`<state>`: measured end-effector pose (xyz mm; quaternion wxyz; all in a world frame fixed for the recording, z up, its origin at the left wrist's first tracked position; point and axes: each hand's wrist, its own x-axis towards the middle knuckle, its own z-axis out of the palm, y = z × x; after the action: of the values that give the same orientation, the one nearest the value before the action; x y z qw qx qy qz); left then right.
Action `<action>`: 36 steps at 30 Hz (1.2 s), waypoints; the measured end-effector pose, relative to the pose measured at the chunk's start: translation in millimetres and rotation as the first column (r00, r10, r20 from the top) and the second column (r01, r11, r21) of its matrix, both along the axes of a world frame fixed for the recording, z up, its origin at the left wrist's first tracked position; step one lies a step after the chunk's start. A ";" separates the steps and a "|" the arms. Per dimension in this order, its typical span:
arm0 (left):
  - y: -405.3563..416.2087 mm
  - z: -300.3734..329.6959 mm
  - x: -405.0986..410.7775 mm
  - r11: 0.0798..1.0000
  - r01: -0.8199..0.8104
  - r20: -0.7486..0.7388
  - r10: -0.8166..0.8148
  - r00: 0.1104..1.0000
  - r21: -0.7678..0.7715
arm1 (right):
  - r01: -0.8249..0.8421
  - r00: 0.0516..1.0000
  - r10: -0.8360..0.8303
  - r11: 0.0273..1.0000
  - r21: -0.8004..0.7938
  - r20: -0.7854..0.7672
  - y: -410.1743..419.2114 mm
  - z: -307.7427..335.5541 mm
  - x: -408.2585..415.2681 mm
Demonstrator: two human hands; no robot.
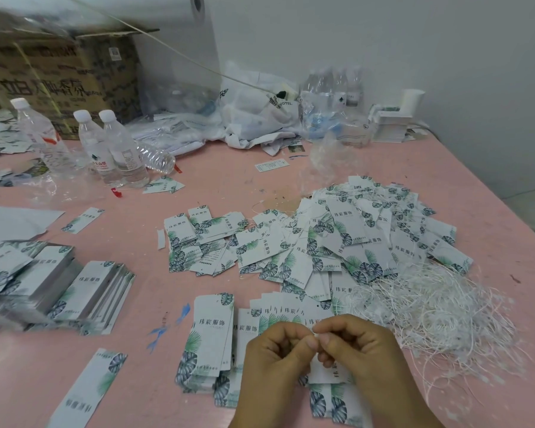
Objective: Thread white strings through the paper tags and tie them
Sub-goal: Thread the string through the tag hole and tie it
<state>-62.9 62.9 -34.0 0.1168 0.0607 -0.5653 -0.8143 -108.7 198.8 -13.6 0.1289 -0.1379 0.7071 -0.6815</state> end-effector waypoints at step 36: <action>-18.4 3.2 -5.1 0.778 0.158 -0.094 -0.127 0.987 0.608 | -0.299 0.952 0.285 0.943 0.149 0.109 14.3 3.2 -7.3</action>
<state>-68.0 44.5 -30.8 0.0425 0.0329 -0.2705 -0.9612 -115.9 213.1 -10.4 0.2696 -0.2008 0.7261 -0.5997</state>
